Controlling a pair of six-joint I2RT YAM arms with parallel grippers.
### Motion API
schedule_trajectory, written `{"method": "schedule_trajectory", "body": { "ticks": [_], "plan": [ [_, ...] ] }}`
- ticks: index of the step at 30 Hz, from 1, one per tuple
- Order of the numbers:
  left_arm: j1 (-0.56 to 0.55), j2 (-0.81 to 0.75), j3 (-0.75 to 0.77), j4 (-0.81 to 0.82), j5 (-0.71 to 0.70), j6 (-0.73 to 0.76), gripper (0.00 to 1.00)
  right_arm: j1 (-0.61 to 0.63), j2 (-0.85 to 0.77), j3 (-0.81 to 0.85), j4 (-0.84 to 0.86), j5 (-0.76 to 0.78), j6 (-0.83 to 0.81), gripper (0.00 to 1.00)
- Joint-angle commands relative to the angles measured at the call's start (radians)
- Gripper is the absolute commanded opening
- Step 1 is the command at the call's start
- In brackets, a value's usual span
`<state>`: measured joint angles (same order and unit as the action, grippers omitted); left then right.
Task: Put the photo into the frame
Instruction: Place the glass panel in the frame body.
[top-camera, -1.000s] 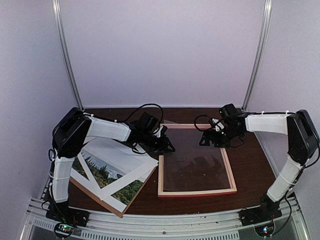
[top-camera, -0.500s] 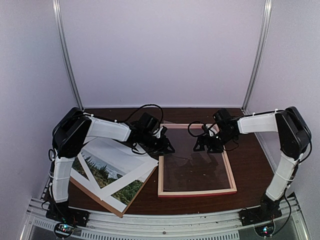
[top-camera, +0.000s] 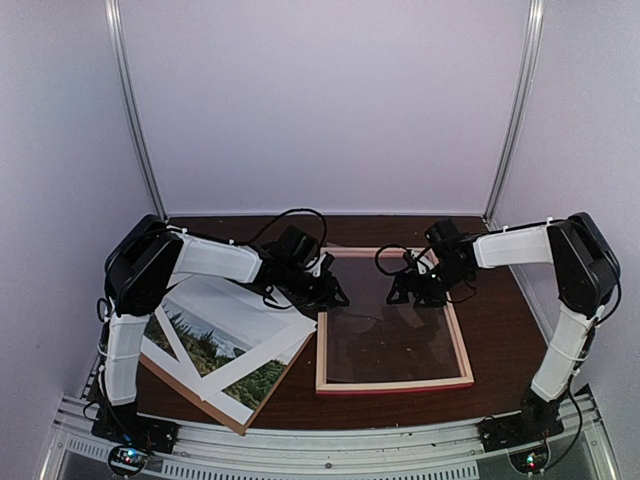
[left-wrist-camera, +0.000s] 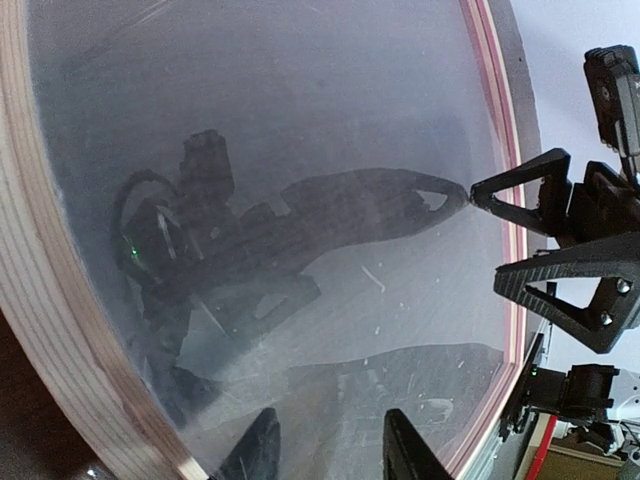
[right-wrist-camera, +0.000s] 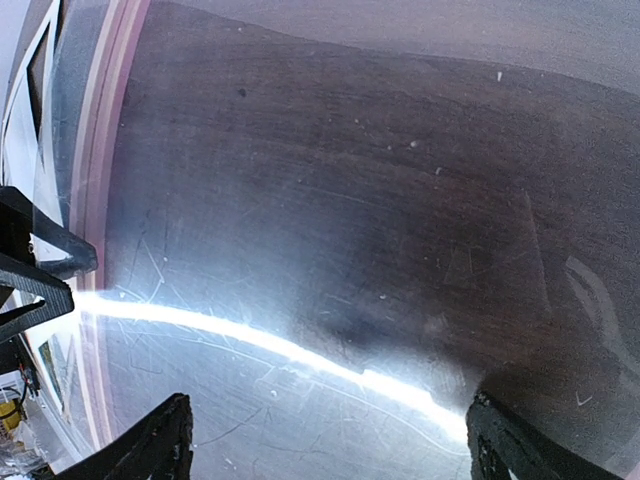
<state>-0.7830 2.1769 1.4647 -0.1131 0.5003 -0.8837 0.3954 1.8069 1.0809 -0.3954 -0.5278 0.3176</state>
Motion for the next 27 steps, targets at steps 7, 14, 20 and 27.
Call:
{"method": "schedule_trajectory", "body": {
  "ticks": [7, 14, 20, 27],
  "plan": [
    [-0.007, -0.033, 0.006, -0.041, -0.052, 0.06, 0.41, 0.003, 0.006, 0.007, -0.014, 0.017, -0.014, 0.94],
    [-0.007, -0.05, 0.007, -0.074, -0.083, 0.083, 0.44, 0.003, 0.006, 0.004, -0.017, 0.022, -0.014, 0.94],
    [-0.007, -0.067, 0.008, -0.108, -0.119, 0.107, 0.47, 0.001, 0.006, 0.004, -0.017, 0.024, -0.015, 0.94],
    [-0.007, -0.088, 0.005, -0.136, -0.161, 0.129, 0.49, 0.002, 0.004, 0.002, -0.02, 0.026, -0.017, 0.94]
  ]
}}
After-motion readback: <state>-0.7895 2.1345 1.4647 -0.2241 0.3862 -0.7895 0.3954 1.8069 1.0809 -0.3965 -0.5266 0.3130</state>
